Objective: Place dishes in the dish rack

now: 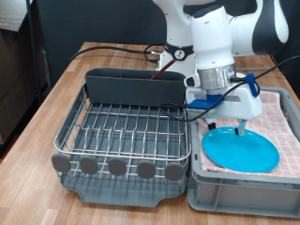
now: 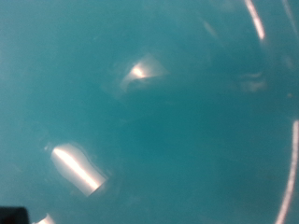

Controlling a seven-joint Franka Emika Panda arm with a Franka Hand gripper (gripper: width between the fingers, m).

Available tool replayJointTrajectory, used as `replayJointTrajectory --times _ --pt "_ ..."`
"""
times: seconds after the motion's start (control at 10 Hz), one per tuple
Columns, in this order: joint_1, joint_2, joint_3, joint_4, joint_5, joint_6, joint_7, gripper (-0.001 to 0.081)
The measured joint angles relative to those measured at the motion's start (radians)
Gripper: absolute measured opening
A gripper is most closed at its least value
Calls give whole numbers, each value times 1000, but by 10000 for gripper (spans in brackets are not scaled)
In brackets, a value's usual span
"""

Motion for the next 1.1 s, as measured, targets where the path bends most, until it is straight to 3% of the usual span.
replayJointTrajectory --times 0.2,0.3,0.4,0.5,0.6,0.7,0.8,1.1 --pt "0 1 5 0 9 10 -2 458" --pt "0 1 6 0 16 13 -4 458" --pt "0 1 7 0 22 15 -7 274" --pt "0 1 8 0 24 17 -8 274" --pt "0 1 8 0 25 19 -8 98" --pt "0 1 8 -1 25 20 -8 98" --pt "0 1 9 -1 25 22 -8 35" --pt "1 -1 21 -7 56 60 -31 35"
